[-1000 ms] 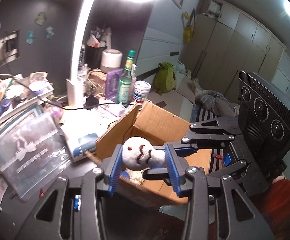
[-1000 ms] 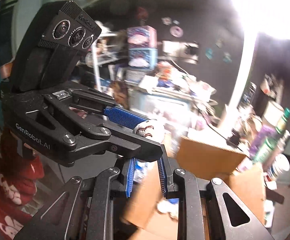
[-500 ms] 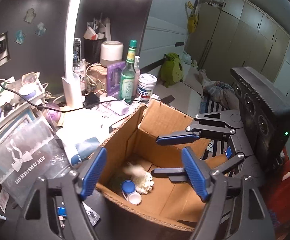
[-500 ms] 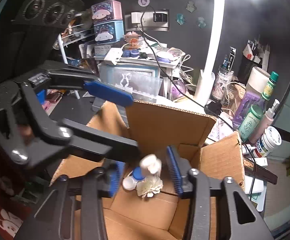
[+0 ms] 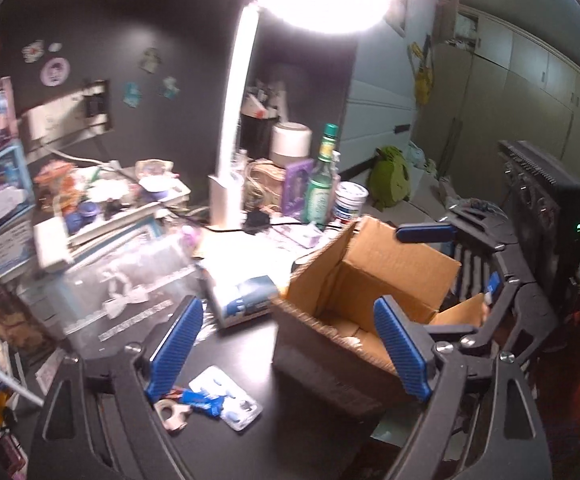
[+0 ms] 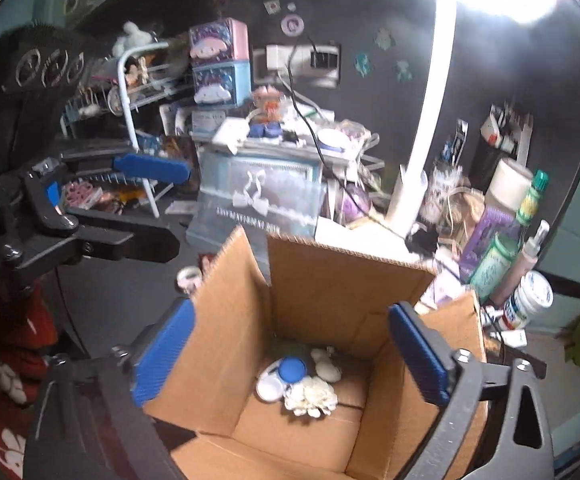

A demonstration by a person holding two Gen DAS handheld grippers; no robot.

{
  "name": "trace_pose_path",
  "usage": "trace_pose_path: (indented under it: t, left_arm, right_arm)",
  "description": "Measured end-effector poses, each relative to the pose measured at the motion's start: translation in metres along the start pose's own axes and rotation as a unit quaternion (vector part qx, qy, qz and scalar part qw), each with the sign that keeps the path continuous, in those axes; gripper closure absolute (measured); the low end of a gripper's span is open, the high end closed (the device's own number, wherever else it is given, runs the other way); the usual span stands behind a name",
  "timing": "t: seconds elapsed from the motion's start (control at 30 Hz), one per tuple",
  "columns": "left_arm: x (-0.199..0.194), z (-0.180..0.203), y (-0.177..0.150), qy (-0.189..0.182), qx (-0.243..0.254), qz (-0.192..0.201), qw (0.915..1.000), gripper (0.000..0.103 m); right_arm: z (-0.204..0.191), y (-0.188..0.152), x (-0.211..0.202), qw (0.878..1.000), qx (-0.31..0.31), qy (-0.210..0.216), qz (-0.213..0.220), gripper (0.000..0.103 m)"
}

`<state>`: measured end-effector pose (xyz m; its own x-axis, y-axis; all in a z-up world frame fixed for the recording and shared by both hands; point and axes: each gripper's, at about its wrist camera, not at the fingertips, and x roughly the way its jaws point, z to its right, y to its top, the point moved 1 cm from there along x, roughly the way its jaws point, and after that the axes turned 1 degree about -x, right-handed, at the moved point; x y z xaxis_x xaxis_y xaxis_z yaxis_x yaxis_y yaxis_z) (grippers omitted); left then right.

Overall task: Organize objects
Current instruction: 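Move the empty right gripper back to the items on the table, then grasp the white tape dispenser with the right gripper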

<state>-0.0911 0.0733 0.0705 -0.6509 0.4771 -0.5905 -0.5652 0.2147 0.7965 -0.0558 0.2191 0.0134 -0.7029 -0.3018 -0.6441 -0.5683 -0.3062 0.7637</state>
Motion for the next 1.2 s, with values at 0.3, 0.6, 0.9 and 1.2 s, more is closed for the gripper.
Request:
trace_pose_path:
  t: [0.3, 0.6, 0.9, 1.2]
  left_arm:
    - [-0.059, -0.058, -0.060, 0.103, -0.036, 0.039, 0.9932, 0.014]
    - [-0.069, -0.110, -0.132, 0.131, -0.090, 0.030, 0.9868, 0.014]
    - [-0.052, -0.139, -0.164, 0.126, -0.115, 0.001, 0.9854, 0.014]
    - [-0.041, -0.160, -0.167, 0.123, -0.127, -0.006, 0.9843, 0.014]
  right_arm:
    - [-0.093, 0.021, 0.005, 0.997, -0.053, 0.047, 0.032, 0.000]
    - [-0.174, 0.000, 0.088, 0.987, -0.065, 0.141, -0.048, 0.009]
    - [-0.158, -0.034, 0.188, 0.991, -0.014, 0.096, -0.094, 0.044]
    - [-0.146, -0.025, 0.236, 0.994, -0.030, 0.053, -0.087, 0.045]
